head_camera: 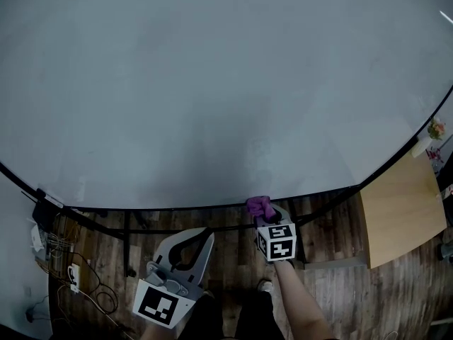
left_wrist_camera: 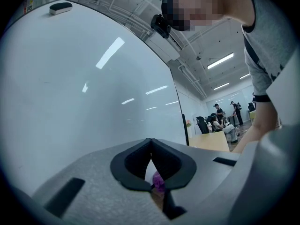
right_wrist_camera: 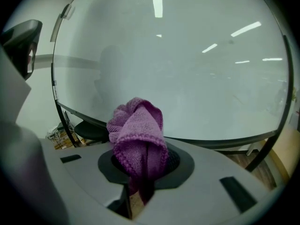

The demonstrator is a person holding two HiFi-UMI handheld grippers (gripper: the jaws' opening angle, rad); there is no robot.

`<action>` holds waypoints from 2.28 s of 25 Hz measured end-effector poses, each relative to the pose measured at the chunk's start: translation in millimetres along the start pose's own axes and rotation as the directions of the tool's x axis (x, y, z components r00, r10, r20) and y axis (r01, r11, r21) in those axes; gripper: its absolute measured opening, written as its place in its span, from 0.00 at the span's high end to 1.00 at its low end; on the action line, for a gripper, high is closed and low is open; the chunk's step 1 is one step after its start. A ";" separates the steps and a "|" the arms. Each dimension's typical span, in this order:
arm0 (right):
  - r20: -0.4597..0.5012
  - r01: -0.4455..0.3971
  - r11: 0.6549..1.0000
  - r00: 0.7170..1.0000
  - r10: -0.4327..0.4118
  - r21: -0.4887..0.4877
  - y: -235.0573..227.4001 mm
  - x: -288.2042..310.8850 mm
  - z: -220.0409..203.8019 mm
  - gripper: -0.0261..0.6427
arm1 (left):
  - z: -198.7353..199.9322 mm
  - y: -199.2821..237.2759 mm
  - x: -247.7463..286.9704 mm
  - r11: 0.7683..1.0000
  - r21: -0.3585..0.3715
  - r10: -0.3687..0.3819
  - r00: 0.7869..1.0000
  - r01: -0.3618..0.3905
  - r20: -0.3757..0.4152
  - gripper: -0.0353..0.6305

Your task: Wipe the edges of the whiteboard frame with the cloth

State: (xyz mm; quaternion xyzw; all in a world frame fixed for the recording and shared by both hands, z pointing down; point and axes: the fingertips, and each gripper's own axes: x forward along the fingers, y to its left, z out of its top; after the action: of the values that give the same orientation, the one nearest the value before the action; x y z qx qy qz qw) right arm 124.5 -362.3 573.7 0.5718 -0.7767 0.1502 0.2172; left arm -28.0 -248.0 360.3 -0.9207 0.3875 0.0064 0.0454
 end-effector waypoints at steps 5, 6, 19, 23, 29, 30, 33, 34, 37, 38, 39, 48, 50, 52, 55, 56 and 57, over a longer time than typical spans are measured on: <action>0.000 -0.029 1.000 1.000 0.029 -0.008 -26.9 -7.2 -5.1 0.84 | 1.9 -29.9 23.1 1.000 0.005 0.021 1.000 -0.021 -0.009 0.92; -0.001 -0.034 0.999 0.999 0.034 -0.010 -32.3 -8.1 -5.8 0.84 | 2.0 -34.6 27.5 1.000 0.005 0.025 1.000 -0.025 -0.014 0.92; -0.006 -0.098 0.994 0.995 0.098 -0.052 -96.0 -21.3 -15.6 0.84 | 5.3 -83.9 83.6 0.997 0.012 0.072 0.997 -0.072 -0.011 0.92; -0.006 -0.147 0.986 0.989 0.147 -0.084 -100.0 -22.2 -16.9 0.85 | 4.4 -97.9 99.0 0.996 0.012 0.090 0.996 -0.090 -0.006 0.92; -0.001 -0.206 0.973 0.978 0.207 -0.108 -100.0 -22.7 -15.3 0.85 | 2.6 -108.2 110.7 0.991 0.010 0.133 0.991 -0.133 -0.013 0.92; -0.002 -0.213 0.971 0.977 0.214 -0.109 -101.3 -22.9 -15.8 0.85 | 2.4 -110.0 112.3 0.990 0.011 0.139 0.990 -0.139 -0.013 0.92; 0.001 -0.223 0.969 0.974 0.225 -0.105 -106.7 -24.0 -16.9 0.85 | 2.0 -114.2 115.6 0.988 0.015 0.154 0.988 -0.154 -0.016 0.92; 0.002 -0.225 0.969 0.974 0.226 -0.104 -109.0 -24.5 -16.9 0.85 | 2.4 -115.3 116.7 0.987 0.017 0.159 0.987 -0.158 -0.017 0.92; 0.002 -0.226 0.969 0.974 0.228 -0.097 -117.8 -26.3 -18.4 0.85 | 4.0 -119.9 121.8 0.986 0.026 0.167 0.986 -0.166 -0.018 0.92; 0.003 -0.225 0.970 0.974 0.226 -0.093 -121.1 -27.1 -19.3 0.86 | 4.0 -121.8 123.6 0.986 0.027 0.168 0.986 -0.167 -0.019 0.92; 0.003 -0.223 0.971 0.974 0.224 -0.090 -124.3 -27.9 -20.3 0.86 | 3.7 -123.6 125.2 0.985 0.028 0.168 0.986 -0.168 -0.021 0.92; 0.007 -0.184 0.980 0.983 0.185 -0.072 -161.2 -35.6 -26.0 0.85 | 6.8 -139.3 142.3 0.986 0.043 0.159 0.987 -0.159 -0.016 0.92; 0.008 -0.161 0.985 0.987 0.162 -0.059 -175.3 -38.8 -27.9 0.85 | 7.0 -144.2 146.9 0.988 0.047 0.151 0.988 -0.150 -0.017 0.92; 0.009 -0.140 0.989 0.990 0.141 -0.043 -188.8 -42.7 -30.3 0.85 | 7.4 -149.1 150.2 0.989 0.045 0.143 0.990 -0.142 -0.015 0.92; 0.009 -0.108 0.994 0.994 0.108 -0.032 -208.7 -47.0 -32.7 0.85 | 7.7 -155.8 157.0 0.991 0.046 0.125 0.992 -0.125 -0.017 0.92; 0.009 -0.097 0.995 0.995 0.097 -0.026 -215.3 -48.2 -33.4 0.85 | 7.7 -157.9 159.5 0.992 0.048 0.120 0.993 -0.119 -0.018 0.92; 0.010 -0.087 0.996 0.996 0.087 -0.019 -221.5 -49.6 -34.0 0.85 | 8.0 -159.6 161.4 0.992 0.047 0.115 0.993 -0.114 -0.019 0.92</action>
State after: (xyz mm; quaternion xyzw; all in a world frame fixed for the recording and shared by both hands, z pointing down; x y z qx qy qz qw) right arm 353.9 -371.8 574.4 0.5362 -0.8033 0.1492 0.2118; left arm 199.1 -251.4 357.3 -0.8957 0.4402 -0.0100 0.0621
